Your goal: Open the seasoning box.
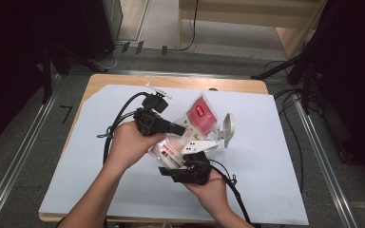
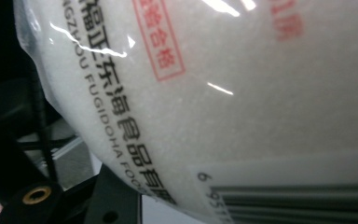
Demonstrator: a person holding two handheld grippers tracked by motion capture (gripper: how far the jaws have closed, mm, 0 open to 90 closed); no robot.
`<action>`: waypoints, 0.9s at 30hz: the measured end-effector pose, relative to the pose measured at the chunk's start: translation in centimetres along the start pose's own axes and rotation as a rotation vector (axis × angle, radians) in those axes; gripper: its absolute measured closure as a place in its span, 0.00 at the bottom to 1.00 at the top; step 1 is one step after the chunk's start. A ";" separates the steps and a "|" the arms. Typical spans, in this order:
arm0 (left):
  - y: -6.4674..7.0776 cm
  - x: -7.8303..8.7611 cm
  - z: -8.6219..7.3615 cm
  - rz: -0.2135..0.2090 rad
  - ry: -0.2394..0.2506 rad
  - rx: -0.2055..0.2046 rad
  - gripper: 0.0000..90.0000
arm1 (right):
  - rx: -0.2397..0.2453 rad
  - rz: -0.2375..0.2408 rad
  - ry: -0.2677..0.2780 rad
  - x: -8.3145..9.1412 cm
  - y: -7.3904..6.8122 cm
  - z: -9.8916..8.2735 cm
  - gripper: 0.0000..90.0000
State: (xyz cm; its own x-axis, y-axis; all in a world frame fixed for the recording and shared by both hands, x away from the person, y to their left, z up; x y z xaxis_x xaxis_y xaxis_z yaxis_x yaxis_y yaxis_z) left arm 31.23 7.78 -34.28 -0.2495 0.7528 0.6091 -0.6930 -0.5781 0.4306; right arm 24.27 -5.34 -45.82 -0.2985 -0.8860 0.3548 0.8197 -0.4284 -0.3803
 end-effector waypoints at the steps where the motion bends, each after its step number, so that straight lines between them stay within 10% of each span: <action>1: -0.1 0.1 0.0 -0.011 -0.002 -0.013 0.98 | -0.040 0.049 0.015 0.1 0.1 0.0 0.67; 13: -0.5 0.7 0.2 -0.104 0.012 0.021 0.78 | -0.153 0.208 0.074 0.4 0.2 0.5 0.68; 16: -0.4 0.4 0.1 -0.064 0.027 0.028 0.85 | -0.167 0.230 0.078 0.4 0.0 0.7 0.67; 27: 0.3 0.0 0.1 -0.009 0.040 0.045 0.97 | -0.081 0.110 0.035 0.1 -0.3 0.7 0.57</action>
State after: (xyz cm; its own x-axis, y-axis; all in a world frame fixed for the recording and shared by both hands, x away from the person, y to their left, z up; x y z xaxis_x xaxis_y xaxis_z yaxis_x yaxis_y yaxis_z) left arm 31.14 7.57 -34.07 -0.2706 0.7698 0.5780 -0.6645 -0.5839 0.4665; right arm 24.32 -5.11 -45.05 -0.2270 -0.9334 0.2781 0.8063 -0.3402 -0.4838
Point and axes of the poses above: each handheld gripper's, and its own axes: x roughly backward along the jaws, z roughly out of its top, y roughly to its right, the point moved 2 cm from there along -x, roughly forward along the jaws, and after that the axes turned 9 degrees about y, right-handed, at the moved point
